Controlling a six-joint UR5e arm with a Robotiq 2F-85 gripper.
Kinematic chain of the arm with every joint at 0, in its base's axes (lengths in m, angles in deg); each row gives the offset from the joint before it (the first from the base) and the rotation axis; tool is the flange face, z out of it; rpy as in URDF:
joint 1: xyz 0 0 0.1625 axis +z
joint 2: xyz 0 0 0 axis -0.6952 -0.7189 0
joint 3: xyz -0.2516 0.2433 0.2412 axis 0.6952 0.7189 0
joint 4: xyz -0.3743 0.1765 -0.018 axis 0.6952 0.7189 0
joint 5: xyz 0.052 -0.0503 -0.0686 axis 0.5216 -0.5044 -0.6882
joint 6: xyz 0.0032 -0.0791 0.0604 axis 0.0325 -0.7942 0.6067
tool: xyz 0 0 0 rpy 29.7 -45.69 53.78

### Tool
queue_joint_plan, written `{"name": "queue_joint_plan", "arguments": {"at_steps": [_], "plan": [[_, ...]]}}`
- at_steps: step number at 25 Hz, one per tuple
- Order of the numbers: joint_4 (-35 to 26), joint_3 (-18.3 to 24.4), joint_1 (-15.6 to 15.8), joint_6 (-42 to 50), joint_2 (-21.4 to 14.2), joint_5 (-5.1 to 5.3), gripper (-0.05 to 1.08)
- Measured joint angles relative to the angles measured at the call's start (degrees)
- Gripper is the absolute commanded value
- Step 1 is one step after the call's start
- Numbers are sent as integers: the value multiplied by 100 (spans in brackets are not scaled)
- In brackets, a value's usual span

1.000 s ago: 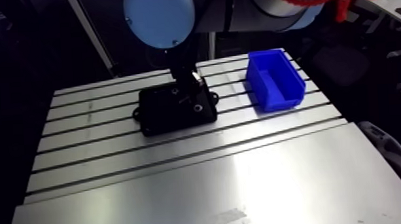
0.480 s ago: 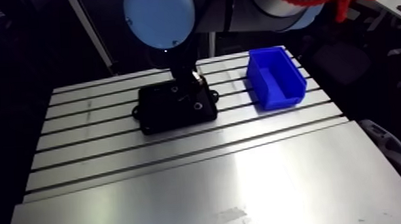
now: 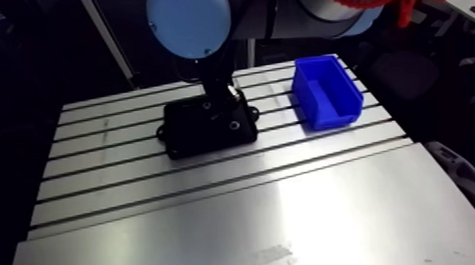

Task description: Pick up the M10 bolt from the tray and put it into the blue bin.

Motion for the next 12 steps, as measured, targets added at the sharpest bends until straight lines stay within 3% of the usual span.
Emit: {"name": "queue_joint_plan", "arguments": {"at_steps": [12], "plan": [[8, 2, 8, 0, 0, -7, 68]]}}
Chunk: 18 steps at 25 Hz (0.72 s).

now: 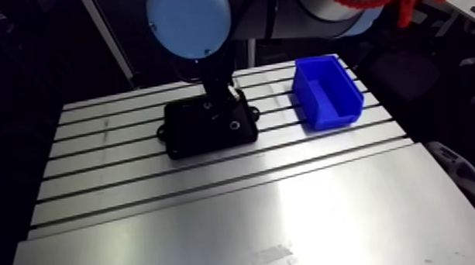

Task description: Pick up the M10 bolt from the tray and put it into the blue bin.

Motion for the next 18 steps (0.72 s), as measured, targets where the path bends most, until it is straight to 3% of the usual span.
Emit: {"name": "queue_joint_plan", "arguments": {"at_steps": [18], "plan": [[2, 2, 17, 0, 0, -2, 74]]}}
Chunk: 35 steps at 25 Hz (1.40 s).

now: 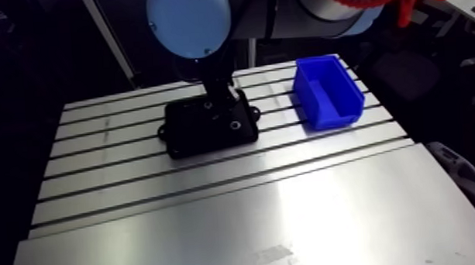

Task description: Pick up the M10 bolt from the tray and put it into the blue bin.

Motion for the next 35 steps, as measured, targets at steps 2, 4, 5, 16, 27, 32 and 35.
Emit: {"name": "queue_joint_plan", "arguments": {"at_steps": [2, 4, 5, 16, 27, 32, 35], "plan": [[0, -1, 0, 0, 0, 0, 75], [-1, -1, 1, 0, 0, 0, 75], [-1, 0, 1, 0, 0, 0, 75], [-1, -5, 2, 0, 0, -7, 77], [-1, -20, 8, -8, -2, -10, 91], [-4, -15, 6, -15, -43, -156, 99], [-10, 2, 12, -14, -74, -316, 103]]}}
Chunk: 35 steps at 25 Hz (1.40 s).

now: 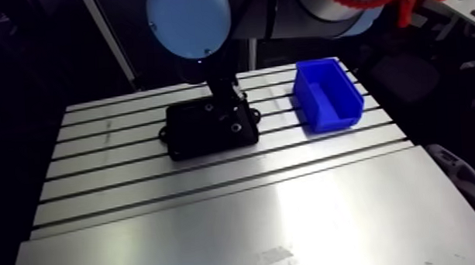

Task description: Pick up the M10 bolt from the tray and put it into the blue bin.

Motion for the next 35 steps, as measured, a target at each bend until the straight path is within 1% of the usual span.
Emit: {"name": "queue_joint_plan", "arguments": {"at_steps": [3, 7, 14, 17, 23, 25, 27, 28, 29, 30, 33, 34, 35], "plan": [[-19, 22, 8, -4, -70, -101, 105], [-99, 70, 13, -34, -236, -151, 106], [-519, 279, 15, -284, -679, -162, 105], [-628, 368, 14, -666, -895, -153, 104], [-977, 534, -27, -1867, -1370, -105, 102], [-1041, 553, -49, -2149, -1478, -80, 102], [-1124, 570, -125, -2628, -1634, 12, 102], [-1155, 574, -177, -2875, -1707, 89, 102], [-1179, 577, -240, -3115, -1771, 192, 102], [-1199, 579, -320, -3369, -1837, 328, 102], [-1278, 629, -560, -3978, -1971, 660, 102], [-1358, 675, -639, -4179, -1998, 742, 102], [-1458, 732, -696, -4348, -2010, 793, 102]]}}
